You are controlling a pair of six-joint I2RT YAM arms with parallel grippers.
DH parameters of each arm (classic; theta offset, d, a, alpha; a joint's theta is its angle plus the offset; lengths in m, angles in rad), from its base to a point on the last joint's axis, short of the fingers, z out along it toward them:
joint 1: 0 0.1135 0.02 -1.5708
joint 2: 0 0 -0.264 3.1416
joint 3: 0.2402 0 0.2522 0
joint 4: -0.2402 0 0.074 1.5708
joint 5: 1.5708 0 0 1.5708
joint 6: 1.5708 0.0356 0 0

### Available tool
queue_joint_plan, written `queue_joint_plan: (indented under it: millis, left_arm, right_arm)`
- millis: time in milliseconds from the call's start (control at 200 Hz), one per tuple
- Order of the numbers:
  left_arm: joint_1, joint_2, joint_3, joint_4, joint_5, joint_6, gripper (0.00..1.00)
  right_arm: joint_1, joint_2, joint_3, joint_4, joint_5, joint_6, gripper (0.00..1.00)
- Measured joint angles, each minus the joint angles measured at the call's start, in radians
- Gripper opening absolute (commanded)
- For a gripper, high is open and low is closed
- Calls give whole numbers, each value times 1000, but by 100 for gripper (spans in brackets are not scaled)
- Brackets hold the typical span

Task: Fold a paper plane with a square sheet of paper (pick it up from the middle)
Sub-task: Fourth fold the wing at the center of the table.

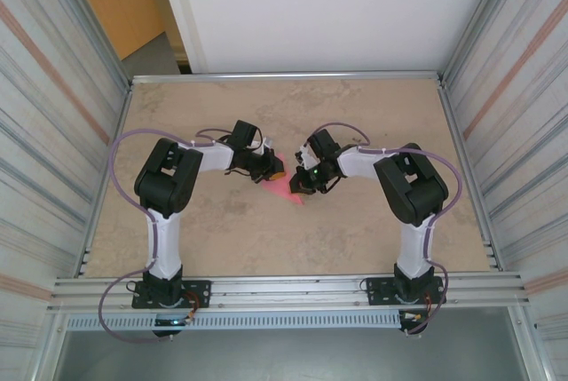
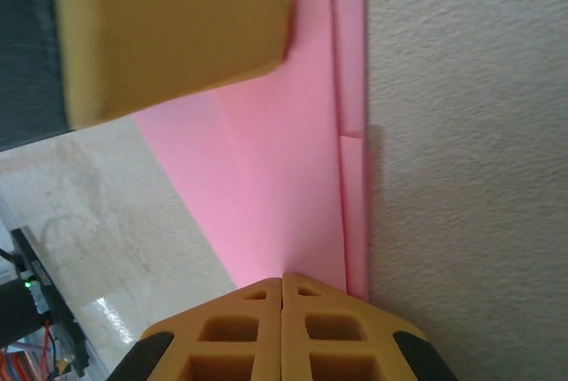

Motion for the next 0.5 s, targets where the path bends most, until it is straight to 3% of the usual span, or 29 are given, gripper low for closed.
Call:
queue_joint_plan:
  millis: [316, 501]
  left_arm:
    - [-7, -55, -1, -35, -39, 21, 12]
    - [-10, -169, -99, 56, -57, 37, 14]
  right_arm:
    - [-9, 10, 1, -2, -7, 0, 6]
    - [-20, 18, 1, -2, -35, 1, 6]
